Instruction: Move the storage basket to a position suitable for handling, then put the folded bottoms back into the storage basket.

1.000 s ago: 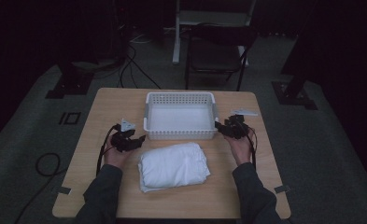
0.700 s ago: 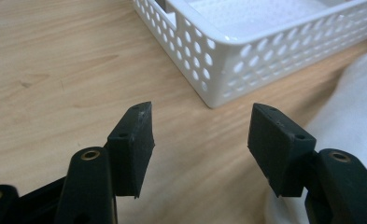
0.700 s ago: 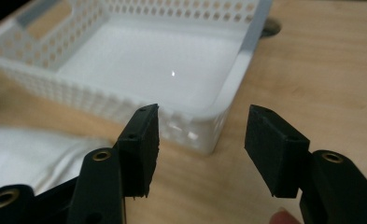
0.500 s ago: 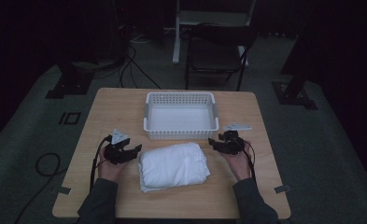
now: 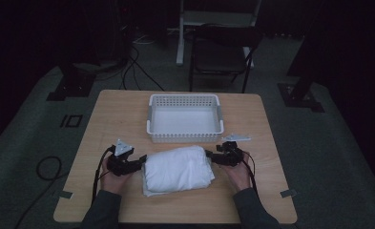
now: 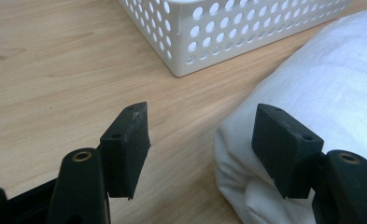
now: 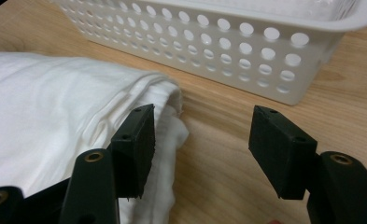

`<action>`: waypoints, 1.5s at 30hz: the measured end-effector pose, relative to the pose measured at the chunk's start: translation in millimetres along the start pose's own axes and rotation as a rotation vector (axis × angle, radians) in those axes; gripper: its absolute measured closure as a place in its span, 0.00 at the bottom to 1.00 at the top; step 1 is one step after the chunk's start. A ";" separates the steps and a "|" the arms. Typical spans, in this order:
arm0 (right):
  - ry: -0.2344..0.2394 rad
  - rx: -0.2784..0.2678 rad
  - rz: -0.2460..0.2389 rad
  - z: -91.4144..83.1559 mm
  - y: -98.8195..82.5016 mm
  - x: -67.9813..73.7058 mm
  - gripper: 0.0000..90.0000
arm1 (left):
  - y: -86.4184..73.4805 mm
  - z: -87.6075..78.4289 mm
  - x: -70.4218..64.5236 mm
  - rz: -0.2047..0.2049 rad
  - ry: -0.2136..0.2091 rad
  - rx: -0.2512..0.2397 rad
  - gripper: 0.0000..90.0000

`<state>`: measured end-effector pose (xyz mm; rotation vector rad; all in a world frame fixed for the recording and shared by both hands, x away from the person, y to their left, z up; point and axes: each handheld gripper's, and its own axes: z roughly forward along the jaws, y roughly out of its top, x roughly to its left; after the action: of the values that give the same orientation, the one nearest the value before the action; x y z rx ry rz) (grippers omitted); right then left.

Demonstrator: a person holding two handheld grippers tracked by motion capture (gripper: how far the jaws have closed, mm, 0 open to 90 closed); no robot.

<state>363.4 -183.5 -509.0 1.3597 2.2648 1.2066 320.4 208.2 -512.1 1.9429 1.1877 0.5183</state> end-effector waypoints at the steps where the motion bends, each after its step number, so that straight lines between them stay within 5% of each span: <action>1: 0.000 -0.002 -0.002 -0.9 -1.2 0.4 0.45 | -0.8 -1.0 0.0 -0.001 0.003 0.001 0.40; 17: 0.027 0.006 0.010 -2.7 -10.4 1.9 0.47 | -4.4 -11.2 -9.0 -0.001 -0.026 -0.010 0.40; 28: 0.056 -0.010 -0.011 -4.4 -8.2 13.8 0.37 | 0.6 -32.1 -19.5 -0.018 -0.079 -0.065 0.35; 38: 0.076 0.022 -0.032 3.2 -9.3 23.8 0.26 | 1.1 -17.4 -48.2 0.044 -0.116 0.007 0.20; 45: 0.084 0.035 -0.029 6.3 -11.6 28.5 0.21 | -5.2 -3.0 -54.1 0.055 -0.069 0.068 0.13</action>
<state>344.3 -159.4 -516.0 1.3064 2.3658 1.2422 289.6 163.3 -511.4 2.0399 1.1247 0.4407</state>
